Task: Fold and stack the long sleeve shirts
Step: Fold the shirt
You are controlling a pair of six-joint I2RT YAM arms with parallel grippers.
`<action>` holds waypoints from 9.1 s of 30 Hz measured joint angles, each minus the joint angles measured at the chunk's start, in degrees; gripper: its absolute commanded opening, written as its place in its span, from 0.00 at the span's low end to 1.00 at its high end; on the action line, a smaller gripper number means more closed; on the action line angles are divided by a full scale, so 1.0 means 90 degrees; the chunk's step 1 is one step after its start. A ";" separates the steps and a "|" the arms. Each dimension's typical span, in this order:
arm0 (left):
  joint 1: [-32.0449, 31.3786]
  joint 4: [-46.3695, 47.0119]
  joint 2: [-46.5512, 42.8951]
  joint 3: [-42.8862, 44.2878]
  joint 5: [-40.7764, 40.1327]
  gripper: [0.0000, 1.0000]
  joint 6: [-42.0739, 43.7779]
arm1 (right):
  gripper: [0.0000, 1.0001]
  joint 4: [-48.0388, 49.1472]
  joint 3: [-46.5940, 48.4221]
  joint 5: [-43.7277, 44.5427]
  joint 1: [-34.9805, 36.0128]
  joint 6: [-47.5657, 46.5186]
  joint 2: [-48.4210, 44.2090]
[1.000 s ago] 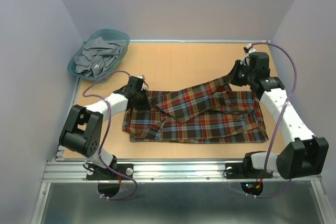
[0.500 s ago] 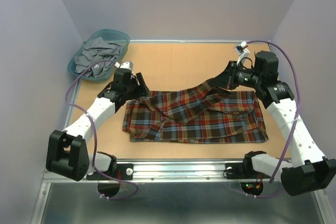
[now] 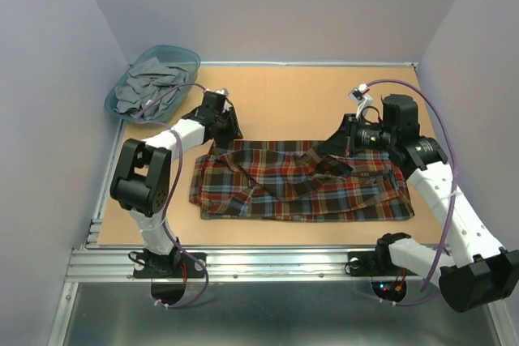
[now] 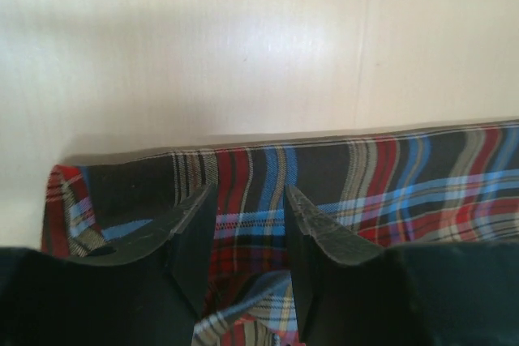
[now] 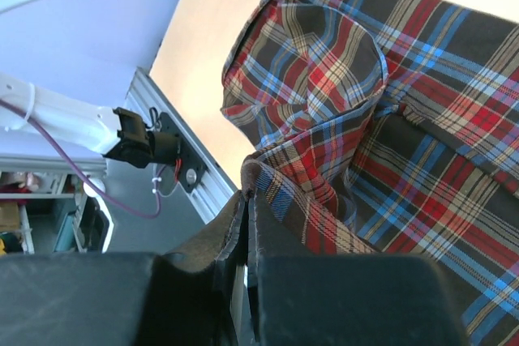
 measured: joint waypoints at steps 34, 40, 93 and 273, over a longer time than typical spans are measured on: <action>0.0138 -0.0012 0.2786 0.2902 0.0415 0.70 -0.0634 | 0.05 -0.0061 0.1642 0.0573 0.1188 -0.0799 0.2416; 0.0508 -0.0350 0.2011 0.2873 0.0194 0.80 -0.0483 | 0.05 -0.0005 0.2348 0.0750 0.2662 -0.0653 0.3058; 0.1710 -0.1086 -0.3665 -0.0848 -0.0867 0.87 0.0454 | 0.01 0.0170 0.1273 0.5377 0.1974 0.0665 0.2679; -0.0410 -0.0889 0.3330 0.3968 -0.2013 0.91 -0.0036 | 0.68 0.0206 -0.1003 0.5117 0.0192 -0.0151 0.3385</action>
